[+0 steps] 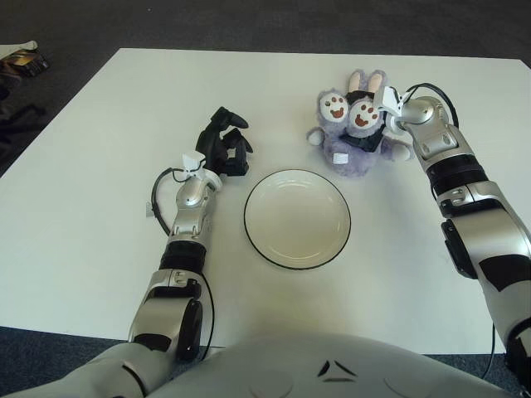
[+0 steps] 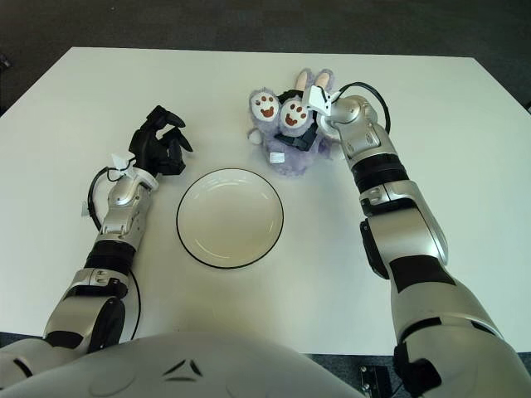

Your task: Put the doll into the plate.

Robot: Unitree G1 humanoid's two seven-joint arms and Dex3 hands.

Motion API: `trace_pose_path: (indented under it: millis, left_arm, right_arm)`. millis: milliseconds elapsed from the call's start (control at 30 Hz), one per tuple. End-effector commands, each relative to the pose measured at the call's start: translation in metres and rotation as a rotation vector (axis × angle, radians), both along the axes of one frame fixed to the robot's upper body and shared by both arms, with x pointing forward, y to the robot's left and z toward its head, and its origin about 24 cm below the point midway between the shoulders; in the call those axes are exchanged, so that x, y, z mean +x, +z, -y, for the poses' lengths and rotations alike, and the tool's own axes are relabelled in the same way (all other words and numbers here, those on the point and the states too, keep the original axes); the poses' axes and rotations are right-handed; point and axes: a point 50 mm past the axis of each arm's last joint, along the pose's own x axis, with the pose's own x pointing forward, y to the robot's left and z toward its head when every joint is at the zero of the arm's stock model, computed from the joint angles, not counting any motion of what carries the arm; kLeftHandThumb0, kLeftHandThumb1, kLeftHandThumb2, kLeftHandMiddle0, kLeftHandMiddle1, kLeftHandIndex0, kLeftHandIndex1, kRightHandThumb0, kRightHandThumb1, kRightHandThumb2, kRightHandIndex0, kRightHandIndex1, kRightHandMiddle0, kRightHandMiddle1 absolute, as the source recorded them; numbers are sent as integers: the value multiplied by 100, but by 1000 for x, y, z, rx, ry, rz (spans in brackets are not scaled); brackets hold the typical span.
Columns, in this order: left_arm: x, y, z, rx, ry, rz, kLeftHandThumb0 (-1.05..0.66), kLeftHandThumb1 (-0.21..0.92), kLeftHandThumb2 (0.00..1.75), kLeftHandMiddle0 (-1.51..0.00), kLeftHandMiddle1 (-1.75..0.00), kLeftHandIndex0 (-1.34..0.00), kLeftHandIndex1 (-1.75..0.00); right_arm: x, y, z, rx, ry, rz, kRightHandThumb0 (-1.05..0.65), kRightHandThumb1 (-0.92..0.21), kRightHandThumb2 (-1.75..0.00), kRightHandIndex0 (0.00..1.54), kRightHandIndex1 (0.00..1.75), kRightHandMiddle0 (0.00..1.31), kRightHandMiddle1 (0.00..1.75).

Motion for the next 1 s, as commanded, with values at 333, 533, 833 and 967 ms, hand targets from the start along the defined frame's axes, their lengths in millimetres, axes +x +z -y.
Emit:
trace_pose_path:
  millis: [333, 533, 833, 967]
  left_arm:
    - [-12, -24, -4, -25, 8, -88, -1, 29, 135, -69, -169, -37, -175]
    - [-12, -24, -5, -21, 14, -88, -1, 29, 135, -69, -170, -37, -175]
    - [-12, -24, -5, -25, 18, -91, -1, 29, 136, -68, -170, -37, -175]
    - [-11, -24, -5, -22, 17, -91, -1, 28, 137, -69, -171, -38, -175]
  right_arm:
    - [-3, -24, 15, 50, -145, -121, 58, -8, -160, 81, 175, 100, 175]
    - [-3, -23, 15, 130, -172, -137, 58, -8, -161, 81, 175, 100, 175]
    - [-3, -14, 18, 227, -221, -157, 58, -7, -162, 82, 175, 106, 175]
    - [-4, -9, 18, 258, -222, -151, 58, -7, -162, 82, 175, 107, 175]
